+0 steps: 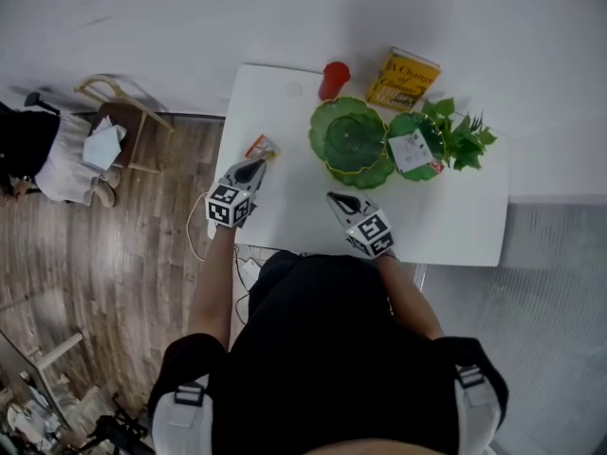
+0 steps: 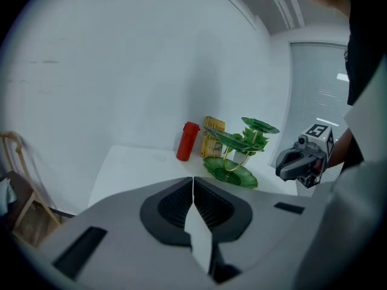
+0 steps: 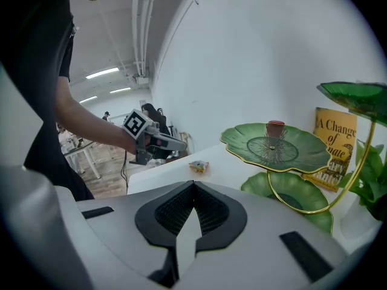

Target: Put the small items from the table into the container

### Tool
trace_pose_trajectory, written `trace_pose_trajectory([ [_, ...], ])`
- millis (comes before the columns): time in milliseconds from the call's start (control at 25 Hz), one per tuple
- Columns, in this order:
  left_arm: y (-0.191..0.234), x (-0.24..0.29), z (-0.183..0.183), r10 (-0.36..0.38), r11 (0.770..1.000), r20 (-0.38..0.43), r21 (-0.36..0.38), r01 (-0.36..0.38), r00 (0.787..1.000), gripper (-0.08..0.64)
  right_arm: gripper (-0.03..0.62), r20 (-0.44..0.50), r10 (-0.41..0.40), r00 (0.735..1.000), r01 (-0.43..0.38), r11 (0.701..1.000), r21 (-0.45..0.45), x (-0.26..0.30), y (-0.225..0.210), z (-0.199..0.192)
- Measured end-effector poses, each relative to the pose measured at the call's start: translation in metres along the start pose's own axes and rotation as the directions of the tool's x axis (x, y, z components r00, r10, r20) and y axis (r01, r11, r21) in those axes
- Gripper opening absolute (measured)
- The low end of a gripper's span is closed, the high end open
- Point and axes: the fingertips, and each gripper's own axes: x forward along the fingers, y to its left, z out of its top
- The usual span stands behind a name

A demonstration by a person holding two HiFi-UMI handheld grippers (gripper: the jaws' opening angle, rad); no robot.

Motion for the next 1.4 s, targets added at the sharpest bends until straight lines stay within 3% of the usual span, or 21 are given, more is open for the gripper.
trace_pose_trajectory([
  [200, 0.016, 0.019, -0.009, 0.031, 0.995, -0.067, 0.093, -0.024, 0.997, 0.010, 0.021, -0.024, 0.001, 1.000, -0.001, 1.000, -0.021, 0.002, -0.008, -0.001],
  [400, 0.029, 0.034, -0.030, 0.099, 0.975, -0.165, 0.211, -0.063, 0.981, 0.189, 0.021, -0.034, -0.006, 0.999, 0.006, 1.000, -0.019, 0.001, -0.015, -0.004],
  [600, 0.038, 0.048, -0.042, 0.130, 0.966, -0.222, 0.247, -0.073, 0.966, 0.256, 0.021, -0.047, -0.013, 0.999, 0.012, 1.000, -0.003, -0.001, -0.017, -0.011],
  [720, 0.044, 0.059, -0.055, 0.144, 0.961, -0.279, 0.270, -0.066, 0.950, 0.259, 0.021, -0.055, -0.019, 0.998, 0.019, 1.000, 0.005, -0.004, -0.018, -0.016],
  [960, 0.052, 0.073, -0.071, 0.148, 0.969, -0.333, 0.238, -0.069, 0.931, 0.259, 0.021, -0.064, -0.043, 0.997, 0.045, 0.999, 0.025, -0.011, -0.025, -0.022],
  [1400, 0.053, 0.075, -0.069, 0.162, 0.966, -0.316, 0.243, -0.086, 0.935, 0.142, 0.022, -0.062, -0.037, 0.997, 0.039, 0.999, 0.035, -0.005, -0.024, -0.023],
])
